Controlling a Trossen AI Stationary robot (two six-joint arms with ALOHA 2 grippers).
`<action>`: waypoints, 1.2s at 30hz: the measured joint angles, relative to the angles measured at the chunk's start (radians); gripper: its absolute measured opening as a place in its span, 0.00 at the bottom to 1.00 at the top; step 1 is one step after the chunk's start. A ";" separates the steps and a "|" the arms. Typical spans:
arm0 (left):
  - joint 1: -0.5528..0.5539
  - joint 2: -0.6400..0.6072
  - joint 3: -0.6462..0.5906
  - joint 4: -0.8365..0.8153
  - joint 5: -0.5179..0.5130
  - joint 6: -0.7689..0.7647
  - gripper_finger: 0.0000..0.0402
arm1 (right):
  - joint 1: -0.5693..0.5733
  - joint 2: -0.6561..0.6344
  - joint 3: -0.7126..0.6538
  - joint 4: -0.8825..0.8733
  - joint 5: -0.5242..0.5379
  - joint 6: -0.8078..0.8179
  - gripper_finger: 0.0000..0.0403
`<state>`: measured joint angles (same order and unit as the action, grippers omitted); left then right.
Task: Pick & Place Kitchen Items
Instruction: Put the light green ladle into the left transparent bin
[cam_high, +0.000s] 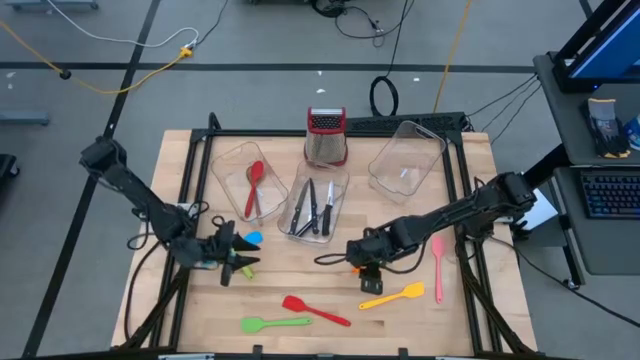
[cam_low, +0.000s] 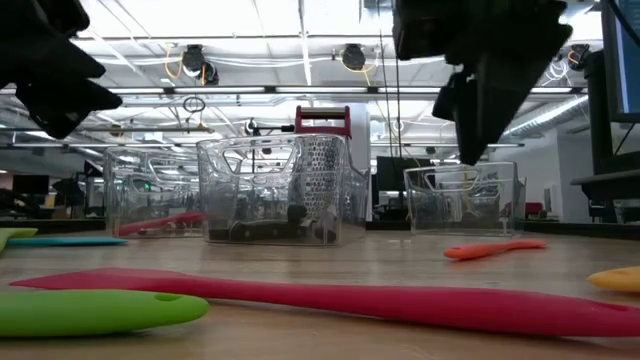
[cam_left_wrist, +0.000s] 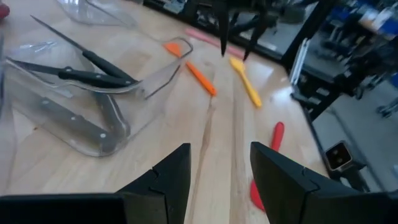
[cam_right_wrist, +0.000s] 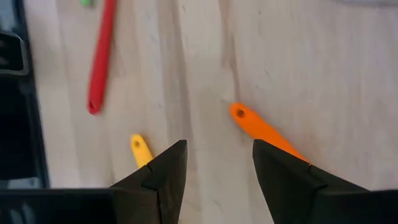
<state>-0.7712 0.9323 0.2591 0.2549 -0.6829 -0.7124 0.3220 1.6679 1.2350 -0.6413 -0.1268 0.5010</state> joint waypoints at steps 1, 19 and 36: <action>0.000 0.031 0.031 -0.031 0.000 -0.018 0.42 | 0.000 -0.008 -0.014 0.001 0.001 -0.008 0.44; 0.062 0.442 0.540 -0.847 0.266 -0.937 0.42 | 0.007 -0.359 -0.441 0.461 0.027 -0.057 0.43; 0.065 0.484 0.576 -1.140 0.439 -1.523 0.42 | 0.007 -0.618 -0.613 0.698 0.046 -0.375 0.43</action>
<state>-0.7063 1.4166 0.8349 -0.8846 -0.2440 -2.2359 0.3294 1.0501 0.6220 0.0563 -0.0805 0.1257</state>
